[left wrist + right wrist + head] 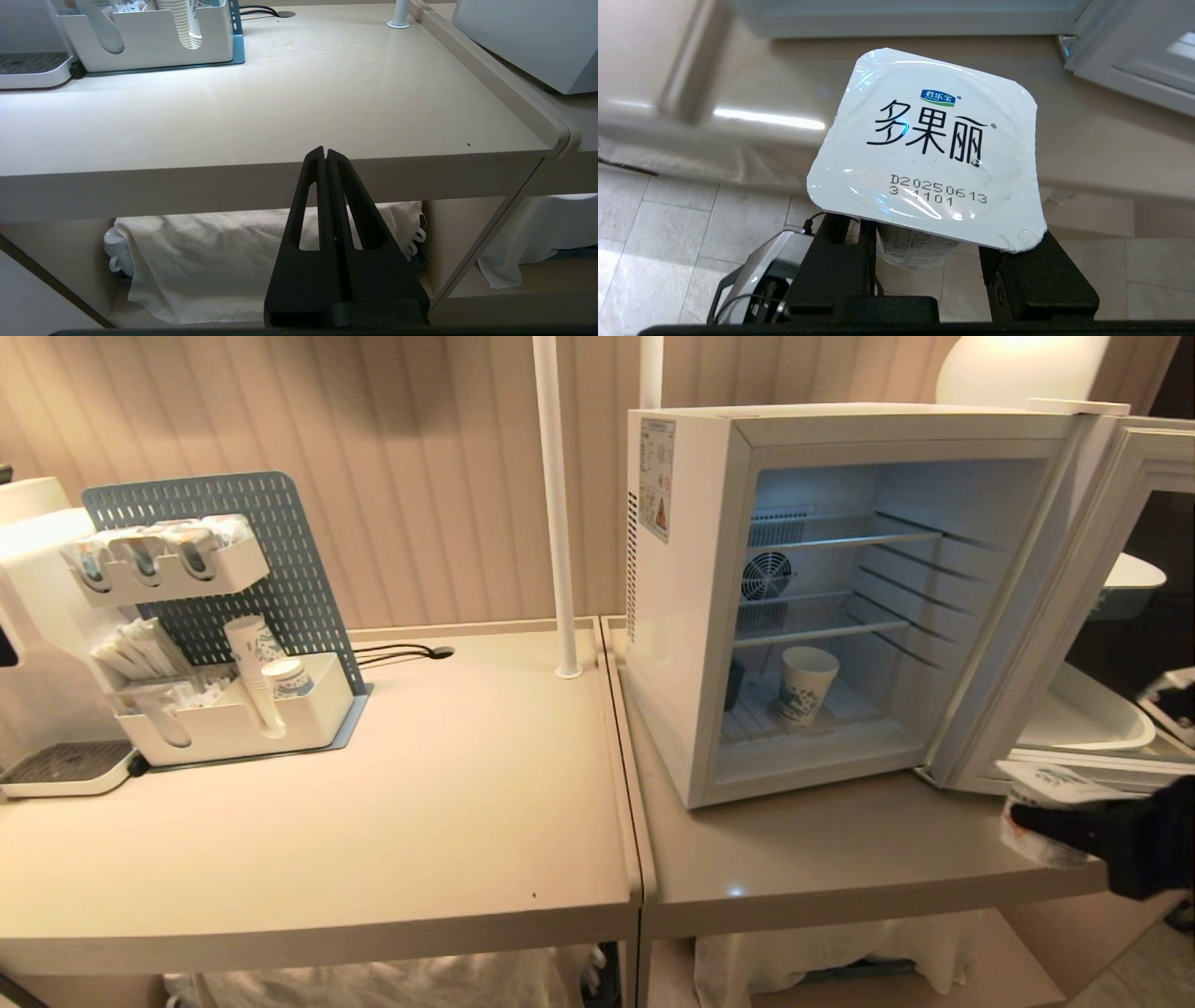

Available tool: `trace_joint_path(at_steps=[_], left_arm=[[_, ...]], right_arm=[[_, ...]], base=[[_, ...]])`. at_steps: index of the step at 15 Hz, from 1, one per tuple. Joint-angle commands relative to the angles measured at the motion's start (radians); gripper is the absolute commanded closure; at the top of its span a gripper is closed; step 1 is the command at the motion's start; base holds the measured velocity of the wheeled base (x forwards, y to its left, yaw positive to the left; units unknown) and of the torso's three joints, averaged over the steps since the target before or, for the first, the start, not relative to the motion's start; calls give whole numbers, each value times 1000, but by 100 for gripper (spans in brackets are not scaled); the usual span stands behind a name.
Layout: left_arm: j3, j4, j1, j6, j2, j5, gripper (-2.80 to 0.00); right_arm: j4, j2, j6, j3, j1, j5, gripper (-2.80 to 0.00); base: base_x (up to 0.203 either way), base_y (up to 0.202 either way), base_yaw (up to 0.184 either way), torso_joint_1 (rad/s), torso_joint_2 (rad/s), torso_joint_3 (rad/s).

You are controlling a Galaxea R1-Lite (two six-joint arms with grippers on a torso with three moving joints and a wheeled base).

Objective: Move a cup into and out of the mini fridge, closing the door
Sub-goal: Put the yoghurt in the freezer

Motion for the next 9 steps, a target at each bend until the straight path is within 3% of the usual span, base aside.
trace_joint_path(at_steps=[1, 5, 9], left_arm=[[2, -1, 2, -1, 0, 0, 0], [2, -2, 1, -2, 0, 0, 0], [2, -2, 2, -7, 0, 0, 0]], right_arm=[[-113, 335, -3, -65, -35, 5, 0], [-344, 660, 7, -255, -78, -21, 0], [-806, 944, 14, -374, -81, -114, 0]], base=[[0, 0, 0, 0, 0, 0], [0, 0, 0, 0, 0, 0], [0, 0, 0, 0, 0, 0]])
